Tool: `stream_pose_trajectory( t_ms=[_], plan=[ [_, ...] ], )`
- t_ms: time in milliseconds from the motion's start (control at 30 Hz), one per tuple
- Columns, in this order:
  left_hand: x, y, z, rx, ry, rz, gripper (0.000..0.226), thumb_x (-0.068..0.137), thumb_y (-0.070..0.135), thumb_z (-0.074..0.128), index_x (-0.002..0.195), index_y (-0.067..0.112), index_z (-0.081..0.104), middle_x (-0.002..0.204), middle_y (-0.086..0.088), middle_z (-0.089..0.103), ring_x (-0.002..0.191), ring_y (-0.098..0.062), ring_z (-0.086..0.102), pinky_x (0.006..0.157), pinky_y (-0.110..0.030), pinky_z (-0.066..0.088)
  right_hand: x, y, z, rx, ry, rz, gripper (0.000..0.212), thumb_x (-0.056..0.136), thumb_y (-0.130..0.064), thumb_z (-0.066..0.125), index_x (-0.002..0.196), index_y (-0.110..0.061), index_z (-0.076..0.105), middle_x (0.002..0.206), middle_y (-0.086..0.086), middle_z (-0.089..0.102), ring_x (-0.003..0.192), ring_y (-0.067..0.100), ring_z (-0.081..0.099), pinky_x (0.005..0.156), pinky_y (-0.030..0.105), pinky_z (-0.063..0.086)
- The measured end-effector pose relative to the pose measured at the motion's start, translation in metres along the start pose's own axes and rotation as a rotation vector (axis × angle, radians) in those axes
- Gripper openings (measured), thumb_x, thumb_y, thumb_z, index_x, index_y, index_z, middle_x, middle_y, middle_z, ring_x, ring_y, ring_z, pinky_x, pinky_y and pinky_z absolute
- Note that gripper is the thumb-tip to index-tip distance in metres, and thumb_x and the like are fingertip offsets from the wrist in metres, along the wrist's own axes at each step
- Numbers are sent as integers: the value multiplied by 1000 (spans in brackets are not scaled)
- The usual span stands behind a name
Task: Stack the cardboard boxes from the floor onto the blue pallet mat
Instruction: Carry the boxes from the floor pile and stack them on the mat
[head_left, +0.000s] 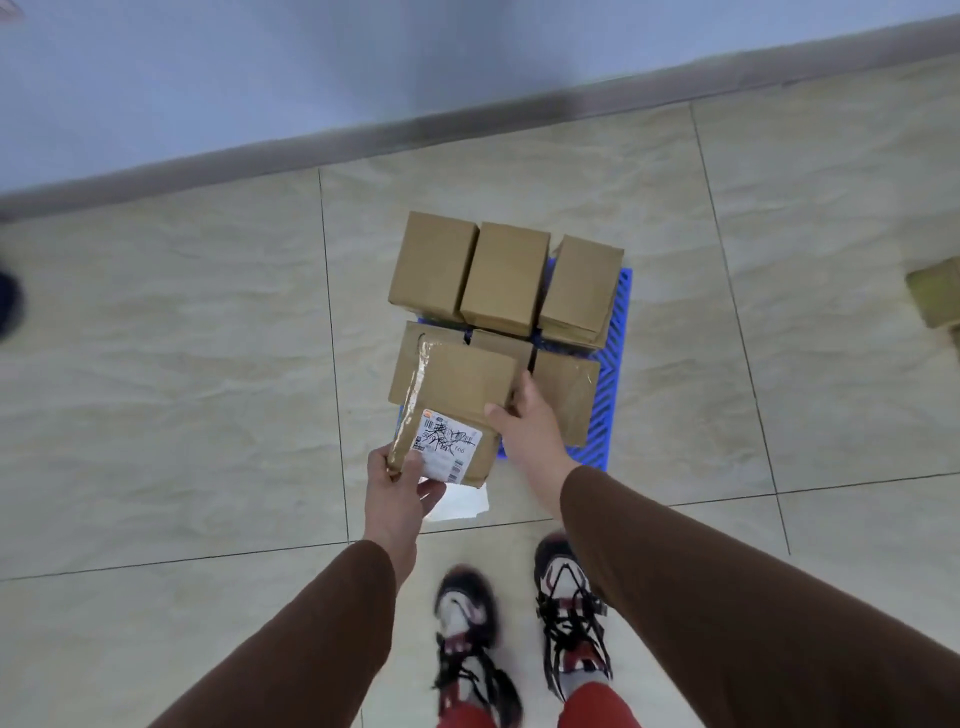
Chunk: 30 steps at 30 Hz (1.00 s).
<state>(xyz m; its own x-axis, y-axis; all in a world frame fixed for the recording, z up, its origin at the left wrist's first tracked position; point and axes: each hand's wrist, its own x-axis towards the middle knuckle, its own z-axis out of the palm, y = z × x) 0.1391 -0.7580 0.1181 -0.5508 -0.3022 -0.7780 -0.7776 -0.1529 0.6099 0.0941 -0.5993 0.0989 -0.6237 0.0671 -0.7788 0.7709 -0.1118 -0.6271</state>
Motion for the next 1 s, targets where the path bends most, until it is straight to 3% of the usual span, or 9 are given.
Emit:
stream_pose_trajectory(
  t_ms=[100,233,400,500,600,667,767,867,1000],
  plan=[
    [26,3,-10,-27,45,-28,6,106,21,48,111,19,47,129,-16,64,94,-29,68,65,-16,56,12,10,32,-44,-39,51,59,97,-22,60,152,-34,41,128,-10,68,114,13,66,102,42,53],
    [62,12,-22,-67,61,-78,12,106,25,48,116,19,46,129,-15,65,96,-31,69,60,-14,55,31,22,67,-63,-19,105,77,96,-27,61,158,-46,19,138,-14,61,121,14,61,107,45,50],
    [103,23,-31,-60,22,-117,13,106,24,48,117,19,45,130,-12,66,98,-31,70,59,-15,55,53,22,92,-87,20,139,78,100,-26,58,159,-46,11,116,-13,63,101,17,65,97,47,55],
    [121,28,-34,-41,-6,-137,15,104,27,50,117,20,46,128,-10,68,91,-28,71,59,-15,55,64,21,98,-80,32,122,76,102,-21,57,161,-40,13,117,-13,63,100,14,64,86,35,58],
    [134,31,-36,-12,-31,-137,16,104,27,51,116,19,46,128,-9,68,86,-24,72,71,-20,57,67,16,103,-69,54,119,75,102,-17,55,161,-39,14,123,-14,61,106,13,64,69,22,52],
    [141,32,-36,-18,-55,-136,16,104,26,51,117,18,46,128,-10,67,89,-26,72,73,-20,59,69,16,104,-75,79,116,74,103,-17,53,161,-40,14,123,-15,59,104,12,62,74,23,51],
    [147,32,-34,5,-85,-153,17,105,25,49,120,16,46,120,-8,70,79,-20,74,88,-28,57,73,19,102,-100,109,108,74,102,-18,53,161,-39,13,121,-16,58,94,7,62,84,32,55],
    [149,31,-32,19,-106,-154,20,106,24,47,124,14,45,115,-7,69,81,-17,74,85,-28,58,76,19,100,-122,121,110,75,102,-18,54,161,-40,12,121,-17,60,99,10,65,91,42,58],
    [151,31,-32,29,-123,-127,26,107,23,45,131,11,45,125,-12,66,94,-24,71,81,-27,58,77,15,99,-127,114,96,73,104,-16,52,161,-39,13,118,-17,55,105,11,57,89,29,50]
  ],
)
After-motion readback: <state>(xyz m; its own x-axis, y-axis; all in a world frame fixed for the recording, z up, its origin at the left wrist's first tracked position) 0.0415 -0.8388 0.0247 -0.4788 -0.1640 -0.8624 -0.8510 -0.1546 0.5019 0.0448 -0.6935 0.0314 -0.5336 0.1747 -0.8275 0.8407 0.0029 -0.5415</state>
